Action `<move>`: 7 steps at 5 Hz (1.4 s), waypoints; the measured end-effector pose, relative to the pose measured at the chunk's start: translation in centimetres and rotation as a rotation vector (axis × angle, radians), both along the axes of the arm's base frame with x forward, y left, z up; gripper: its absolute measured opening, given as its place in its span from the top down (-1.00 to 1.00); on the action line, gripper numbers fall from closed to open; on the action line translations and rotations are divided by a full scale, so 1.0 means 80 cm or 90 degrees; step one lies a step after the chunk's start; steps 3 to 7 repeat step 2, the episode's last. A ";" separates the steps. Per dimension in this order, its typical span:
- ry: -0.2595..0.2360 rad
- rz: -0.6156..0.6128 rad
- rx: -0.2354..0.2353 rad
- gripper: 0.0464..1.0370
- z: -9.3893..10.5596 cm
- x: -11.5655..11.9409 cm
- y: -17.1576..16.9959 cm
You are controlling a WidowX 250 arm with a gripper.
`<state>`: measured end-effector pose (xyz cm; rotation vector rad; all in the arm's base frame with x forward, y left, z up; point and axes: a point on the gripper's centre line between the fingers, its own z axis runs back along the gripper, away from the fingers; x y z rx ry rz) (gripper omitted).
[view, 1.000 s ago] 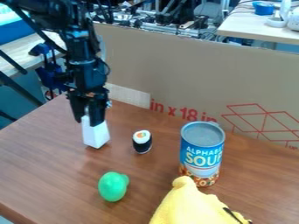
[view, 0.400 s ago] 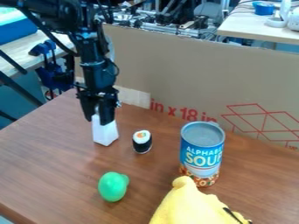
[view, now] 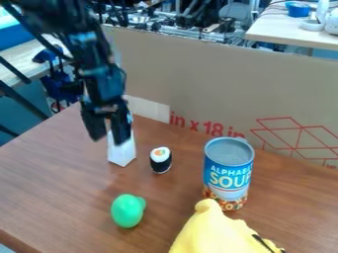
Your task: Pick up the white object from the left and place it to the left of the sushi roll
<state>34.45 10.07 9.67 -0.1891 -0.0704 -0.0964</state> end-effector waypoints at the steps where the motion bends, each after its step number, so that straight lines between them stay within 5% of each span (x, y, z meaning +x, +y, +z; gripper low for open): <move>1: -0.038 -0.007 0.019 -0.93 0.037 -0.024 -0.008; 2: -0.003 -0.021 0.108 -0.93 0.052 -0.065 -0.020; 7: -0.003 -0.021 0.108 -0.93 0.052 -0.065 -0.020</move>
